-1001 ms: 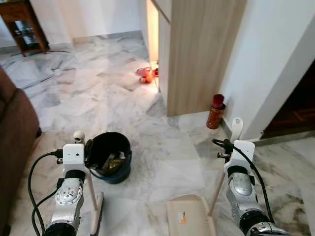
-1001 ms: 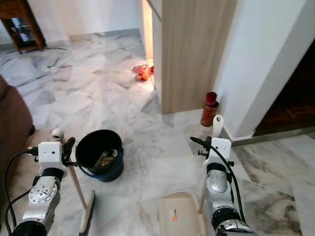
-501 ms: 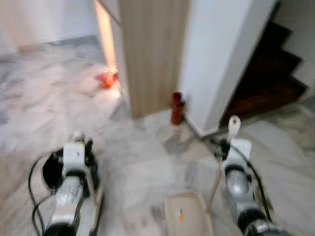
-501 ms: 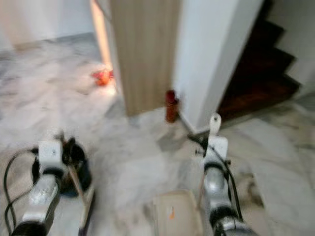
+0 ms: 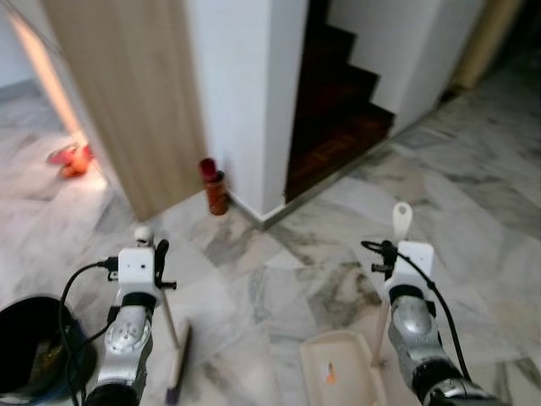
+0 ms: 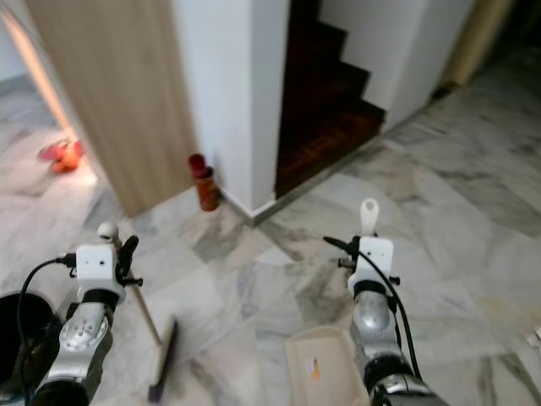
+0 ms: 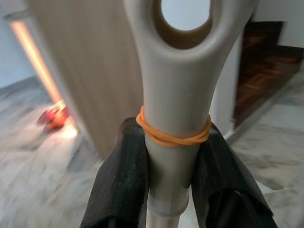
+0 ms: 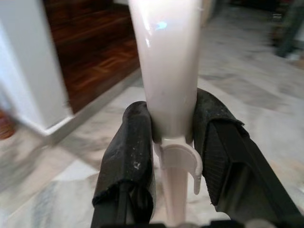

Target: Sweep floor

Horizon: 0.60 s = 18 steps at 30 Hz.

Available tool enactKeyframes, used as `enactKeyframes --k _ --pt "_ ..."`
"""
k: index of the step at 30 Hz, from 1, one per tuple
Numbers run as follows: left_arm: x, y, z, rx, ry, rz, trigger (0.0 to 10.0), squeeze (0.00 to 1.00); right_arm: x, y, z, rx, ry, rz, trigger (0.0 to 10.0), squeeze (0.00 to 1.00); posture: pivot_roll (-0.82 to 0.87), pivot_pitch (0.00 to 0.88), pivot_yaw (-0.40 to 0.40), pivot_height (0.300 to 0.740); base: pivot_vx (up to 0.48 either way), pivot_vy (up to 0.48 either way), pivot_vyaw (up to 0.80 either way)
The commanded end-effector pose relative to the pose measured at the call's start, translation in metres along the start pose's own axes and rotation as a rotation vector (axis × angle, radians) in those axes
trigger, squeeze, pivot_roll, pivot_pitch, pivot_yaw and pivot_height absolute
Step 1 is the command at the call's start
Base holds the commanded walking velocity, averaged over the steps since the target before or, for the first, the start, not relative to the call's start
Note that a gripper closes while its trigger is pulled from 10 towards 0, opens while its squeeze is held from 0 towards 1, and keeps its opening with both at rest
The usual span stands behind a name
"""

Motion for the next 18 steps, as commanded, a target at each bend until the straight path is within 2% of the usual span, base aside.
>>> enactKeyframes --k 1,3,8,18 --pt "0.0051 0.0024 0.0024 0.011 0.002 -0.028 10.0 0.00 0.0086 0.0039 0.0002 -0.003 0.015 -0.030 10.0 0.00 0.02 0.000 0.017 0.740 0.000 -0.431 -0.80" --pt "0.0049 0.0022 0.0023 0.012 0.001 -0.027 10.0 0.00 0.0086 0.0039 0.0002 -0.003 0.014 -0.030 10.0 0.00 0.02 0.000 0.017 0.740 0.000 -0.431 -0.80" --pt "0.0042 0.0016 0.0030 0.017 -0.015 -0.026 10.0 0.00 0.0079 0.0035 0.0019 0.002 0.012 -0.027 10.0 0.00 0.02 0.000 0.014 0.740 0.000 0.000 0.00" --pt "0.0040 0.0011 0.0023 0.013 -0.016 -0.028 10.0 0.00 0.0070 0.0028 0.0022 0.000 0.014 -0.026 10.0 0.00 0.03 0.000 0.013 0.740 0.000 0.000 -0.80"
Point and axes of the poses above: a point about 5 cm out from each wrist's last joint towards the gripper, its own y axis pointing out of the wrist towards the gripper, its own x axis along the axis of the wrist's last joint, z = x × y, the point moved 2 cm from there along y, pointing out of the wrist towards the gripper, and after that the axes turned 1 degree about -y, right-handed, at the moved point
